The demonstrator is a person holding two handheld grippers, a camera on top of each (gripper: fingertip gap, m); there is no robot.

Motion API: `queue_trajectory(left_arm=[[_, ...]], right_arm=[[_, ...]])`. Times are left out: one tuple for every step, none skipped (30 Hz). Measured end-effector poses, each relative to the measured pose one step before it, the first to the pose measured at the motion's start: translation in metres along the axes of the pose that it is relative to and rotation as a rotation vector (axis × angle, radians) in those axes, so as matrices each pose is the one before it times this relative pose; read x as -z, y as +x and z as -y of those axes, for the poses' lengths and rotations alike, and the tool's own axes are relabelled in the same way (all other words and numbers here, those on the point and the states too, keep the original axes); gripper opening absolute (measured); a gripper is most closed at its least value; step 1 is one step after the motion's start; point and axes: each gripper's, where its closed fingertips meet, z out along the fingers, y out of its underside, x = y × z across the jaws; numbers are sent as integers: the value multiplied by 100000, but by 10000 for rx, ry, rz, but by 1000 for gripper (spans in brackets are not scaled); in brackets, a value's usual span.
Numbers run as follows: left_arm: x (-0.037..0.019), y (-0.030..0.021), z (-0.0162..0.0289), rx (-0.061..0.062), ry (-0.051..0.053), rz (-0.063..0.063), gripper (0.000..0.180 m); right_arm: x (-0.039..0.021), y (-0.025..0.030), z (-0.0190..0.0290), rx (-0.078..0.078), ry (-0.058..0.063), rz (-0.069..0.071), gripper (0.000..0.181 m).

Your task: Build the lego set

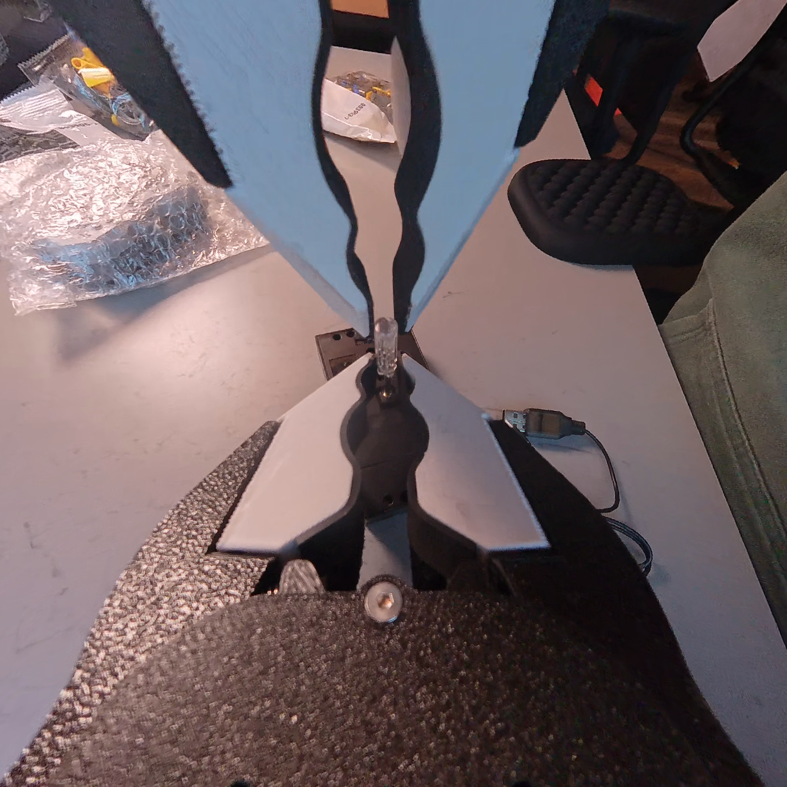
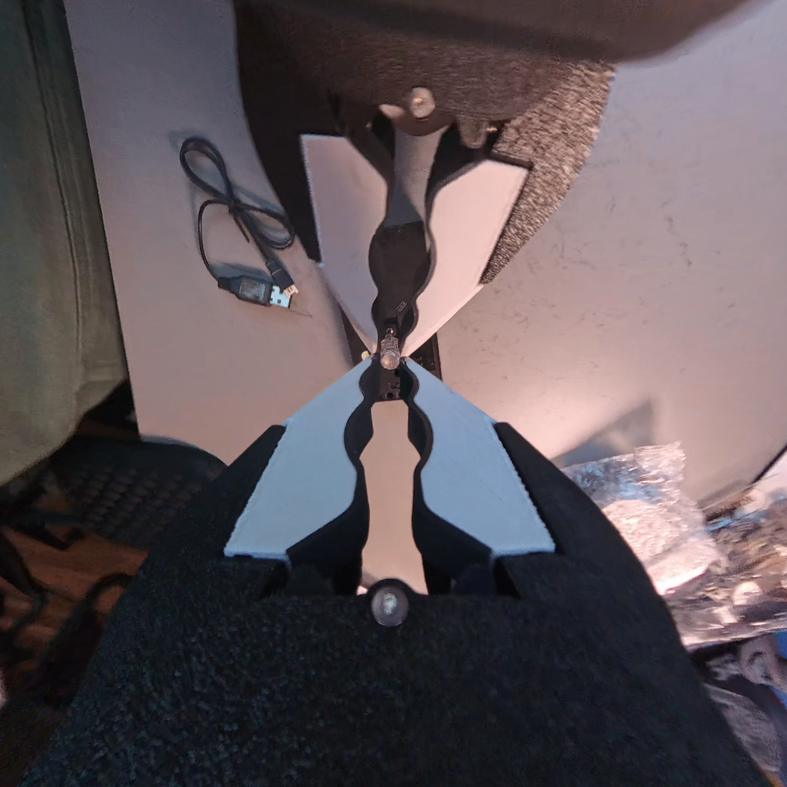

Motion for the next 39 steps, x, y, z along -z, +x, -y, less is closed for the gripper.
queue_trajectory(left_arm=[[-6,90,-126,-70,-44,-69,10],[-13,-29,-192,-49,-73,-13,13],[-26,-10,-117,-44,-39,-12,15],[-32,102,17,-61,17,-55,15],[-50,117,86,-71,34,-31,13],[-50,49,75,-86,14,27,10],[-60,-6,10,-99,-24,70,9],[-40,-28,-13,-52,-30,65,9],[-9,-96,10,37,-19,72,8],[17,-145,-31,90,-15,67,8],[23,-42,-6,94,0,-2,8],[7,-40,-13,54,-1,16,8],[-13,-50,-3,20,-10,48,8],[-25,14,13,9,-10,15,7],[-27,22,14,-10,-10,10,7],[-20,6,2,-9,-7,13,7],[-20,-16,4,18,2,3,7],[-9,-16,2,30,6,1,7],[-2,-4,3,21,0,-3,7],[2,9,-3,4,-2,-4,7],[5,13,-10,-1,6,7,8],[4,-11,-3,4,11,17,8],[19,-2,1,-14,11,-12,8],[45,30,-4,-20,30,-62,9],[53,13,38,-11,73,-65,12],[42,-12,78,-38,74,-37,15],[17,68,54,-94,21,-50,14],[-14,115,37,-115,-6,-36,9],[-42,31,32,-71,-7,22,9],[-16,-62,-3,16,-12,48,8],[37,-140,-38,104,-14,44,8],[63,-90,-42,158,12,-19,8],[39,-28,-4,133,26,-33,8],[8,-43,-5,33,-3,27,8],[-43,-1,14,-29,-26,33,8],[-50,74,24,-27,-19,-9,8],[-32,73,16,-27,-6,-10,8],[-35,-15,2,-11,-3,30,8],[-20,-10,12,13,1,15,8]], right_arm=[[16,-192,-121,929,-189,-62,7],[17,-166,-143,1078,-229,-140,7],[6,-9,-40,882,-218,-203,7],[-2,-13,51,650,-196,-143,7],[-2,16,121,562,-157,-139,7],[0,48,82,563,-149,-160,7],[1,-12,13,467,-161,-125,7],[11,-62,13,223,-103,-55,7],[15,51,-97,-101,-64,-79,7],[33,248,-173,-507,21,-119,7],[82,153,-169,-877,148,34,9],[156,26,-107,-1161,258,209,21],[194,-19,-36,-1220,351,264,27],[204,-239,150,-1018,484,347,30],[107,-144,175,-875,468,221,27],[-59,44,-50,-826,242,81,24],[-186,68,-41,-753,166,66,23],[-179,-137,100,-583,203,182,21],[-169,-9,95,-414,132,86,14],[-176,110,18,-170,20,-30,7],[-119,34,-31,120,-58,-21,7],[-3,11,21,333,-102,-56,7],[-7,46,13,491,-156,-118,7],[-9,-26,32,684,-196,-129,7],[-18,-82,15,1050,-241,-180,7],[-10,-238,-18,1497,-251,-188,7],[-14,-199,4,1547,-254,-285,7],[-7,25,-38,1160,-351,-307,7],[-6,157,-109,719,-397,-246,7],[6,45,-77,339,-245,-104,8],[6,257,-72,-264,-72,-144,8],[-9,276,-143,-1018,28,6,9],[8,9,-90,-1438,153,334,15],[53,-138,31,-1392,290,444,21],[68,-260,170,-1084,361,478,21],[14,-311,285,-790,360,384,18],[-93,25,111,-537,172,110,14],[-123,384,-165,-196,-63,-160,7],[-34,101,-79,105,-75,-30,6]])
